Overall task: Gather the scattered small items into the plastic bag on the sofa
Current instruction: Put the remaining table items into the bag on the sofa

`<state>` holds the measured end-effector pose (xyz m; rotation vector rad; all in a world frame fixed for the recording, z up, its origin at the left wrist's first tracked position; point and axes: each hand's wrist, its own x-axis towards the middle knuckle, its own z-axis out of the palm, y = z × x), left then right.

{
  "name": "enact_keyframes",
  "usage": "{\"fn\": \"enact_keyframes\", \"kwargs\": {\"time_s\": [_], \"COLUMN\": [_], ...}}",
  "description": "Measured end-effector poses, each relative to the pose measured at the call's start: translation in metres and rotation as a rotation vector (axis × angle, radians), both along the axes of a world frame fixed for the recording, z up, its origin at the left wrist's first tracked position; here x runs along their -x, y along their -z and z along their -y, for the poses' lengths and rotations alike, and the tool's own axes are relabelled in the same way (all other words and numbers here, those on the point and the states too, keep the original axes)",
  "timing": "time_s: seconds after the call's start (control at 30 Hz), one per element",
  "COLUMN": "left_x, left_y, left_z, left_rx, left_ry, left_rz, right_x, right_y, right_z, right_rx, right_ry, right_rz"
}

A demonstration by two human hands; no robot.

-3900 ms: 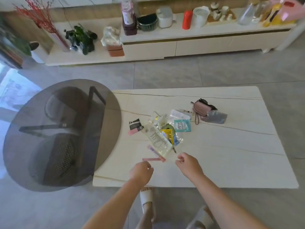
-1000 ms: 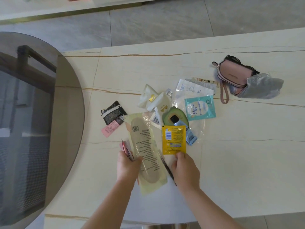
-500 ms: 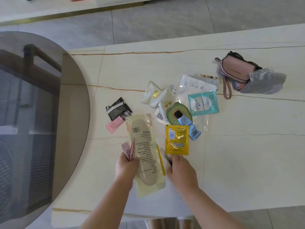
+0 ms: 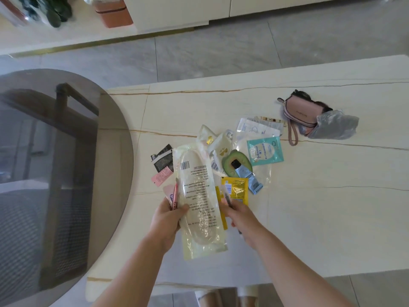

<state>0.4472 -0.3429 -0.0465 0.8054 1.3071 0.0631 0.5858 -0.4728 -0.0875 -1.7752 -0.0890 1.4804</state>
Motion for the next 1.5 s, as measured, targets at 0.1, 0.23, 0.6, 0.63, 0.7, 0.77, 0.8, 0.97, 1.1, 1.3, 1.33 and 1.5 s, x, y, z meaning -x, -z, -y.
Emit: {"fn": "enact_keyframes", "kwargs": {"time_s": [0.1, 0.23, 0.6, 0.63, 0.7, 0.77, 0.8, 0.97, 1.1, 1.3, 1.33, 1.5], "left_x": [-0.010, -0.029, -0.095, -0.101, -0.114, -0.128, -0.135, -0.175, -0.206, -0.253, -0.261, -0.299], "left_y": [-0.031, -0.084, -0.250, -0.264, -0.289, -0.309, -0.319, -0.350, -0.362, -0.366, -0.367, -0.372], "left_z": [0.000, 0.004, 0.034, 0.041, 0.058, 0.080, 0.092, 0.166, 0.234, 0.340, 0.357, 0.438], "left_rx": [-0.048, -0.074, -0.134, -0.140, -0.133, -0.113, -0.103, -0.070, -0.042, -0.019, -0.022, -0.006], "left_ry": [0.036, 0.074, 0.333, 0.360, 0.413, 0.473, 0.505, 0.631, 0.698, 0.818, 0.837, 1.013], "left_rz": [-0.014, 0.036, 0.217, 0.228, 0.260, 0.295, 0.304, 0.361, 0.383, 0.412, 0.406, 0.384], "right_x": [-0.009, -0.027, -0.070, -0.073, -0.077, -0.083, -0.085, -0.100, -0.117, -0.145, -0.148, -0.153], "right_y": [-0.035, -0.096, -0.272, -0.286, -0.310, -0.331, -0.340, -0.373, -0.385, -0.389, -0.389, -0.399], "right_z": [0.004, 0.010, 0.094, 0.107, 0.132, 0.158, 0.172, 0.255, 0.332, 0.445, 0.463, 0.547], "right_rx": [-0.057, -0.074, -0.157, -0.162, -0.175, -0.190, -0.194, -0.241, -0.282, -0.285, -0.275, -0.226], "right_ry": [0.004, 0.079, 0.457, 0.500, 0.572, 0.639, 0.677, 0.825, 0.933, 1.051, 1.071, 1.201], "right_rz": [-0.014, -0.025, 0.170, 0.176, 0.173, 0.170, 0.173, 0.195, 0.229, 0.282, 0.290, 0.369]}}
